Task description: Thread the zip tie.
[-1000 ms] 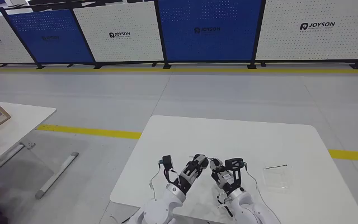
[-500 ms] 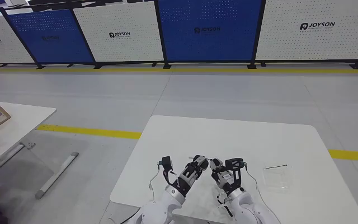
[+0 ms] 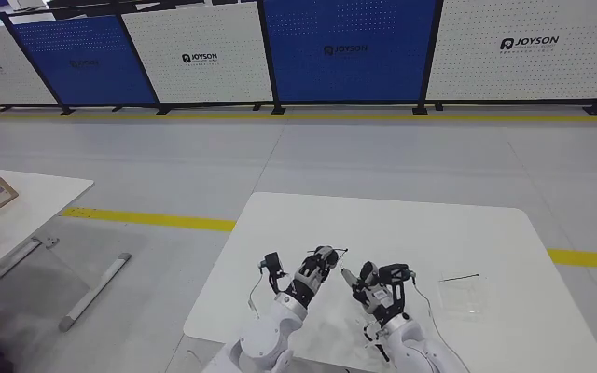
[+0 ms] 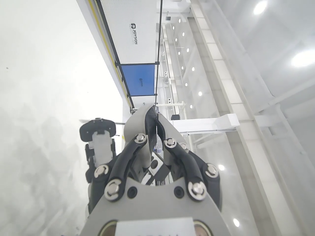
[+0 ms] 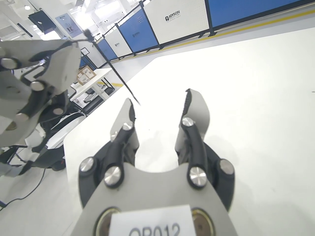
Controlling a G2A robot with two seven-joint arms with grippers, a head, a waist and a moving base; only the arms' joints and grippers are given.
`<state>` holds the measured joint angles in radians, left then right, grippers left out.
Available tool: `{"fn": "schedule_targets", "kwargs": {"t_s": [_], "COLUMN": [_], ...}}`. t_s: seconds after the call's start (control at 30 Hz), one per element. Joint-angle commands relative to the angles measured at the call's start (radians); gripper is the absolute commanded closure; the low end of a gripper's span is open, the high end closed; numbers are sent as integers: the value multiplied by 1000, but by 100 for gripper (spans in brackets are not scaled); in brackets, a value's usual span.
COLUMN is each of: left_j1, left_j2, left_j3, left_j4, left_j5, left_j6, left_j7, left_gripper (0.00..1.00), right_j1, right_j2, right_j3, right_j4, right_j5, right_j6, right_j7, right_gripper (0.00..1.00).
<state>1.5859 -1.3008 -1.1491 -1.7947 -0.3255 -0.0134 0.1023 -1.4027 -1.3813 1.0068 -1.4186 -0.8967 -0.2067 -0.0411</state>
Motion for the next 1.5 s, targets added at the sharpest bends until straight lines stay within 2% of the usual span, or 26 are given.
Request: {"fn": "schedule_targets", "kwargs": {"t_s": [0.0,0.1,0.17,0.2,0.3,0.7,0.83,0.93,1.07,1.17,1.23,1.3,1.4,1.47], "left_j1": [-5,-6,0,3,1,1,0,0,1,4,7,7,7,7], "left_j2": [0,0,1,2,1,1,0,-1,-2,-3,-4,-4,-4,-4], "left_j3": [-11,-36,-53,-61,-73,-73,-73,-80,-86,-88,-88,-88,-89,-89], "left_j4": [18,42,48,51,72,72,74,81,92,96,99,104,109,109], "left_j5": [-13,-35,-44,-43,27,27,27,30,29,29,29,26,28,28], "left_j6": [4,1,-5,-7,-26,-26,-26,-28,-23,-27,-28,-18,-14,-14], "left_j7": [10,20,21,27,125,125,122,126,132,132,130,121,119,119], "left_gripper": [100,100,100,100,100,100,100,100,100,100,100,100,100,100], "right_j1": [-20,-67,-102,-117,-153,-153,-149,-167,-210,-235,-242,-235,-206,-206], "right_j2": [5,19,28,32,41,41,41,50,70,82,85,86,88,88], "right_j3": [26,81,116,125,146,146,159,205,307,378,427,455,488,488], "right_j4": [-16,-45,-75,-96,-134,-134,-141,-201,-270,-282,-270,-257,-233,-233], "right_j5": [21,59,76,90,155,155,198,356,529,626,738,821,922,922], "right_j6": [-31,-108,-133,-133,-133,-133,-132,-133,-133,-133,-128,-95,2,2], "right_j7": [-30,-73,-93,-104,-129,-129,-104,-63,-34,9,27,59,111,111], "right_gripper": [0,0,0,0,0,0,0,0,0,0,0,0,0,0]}}
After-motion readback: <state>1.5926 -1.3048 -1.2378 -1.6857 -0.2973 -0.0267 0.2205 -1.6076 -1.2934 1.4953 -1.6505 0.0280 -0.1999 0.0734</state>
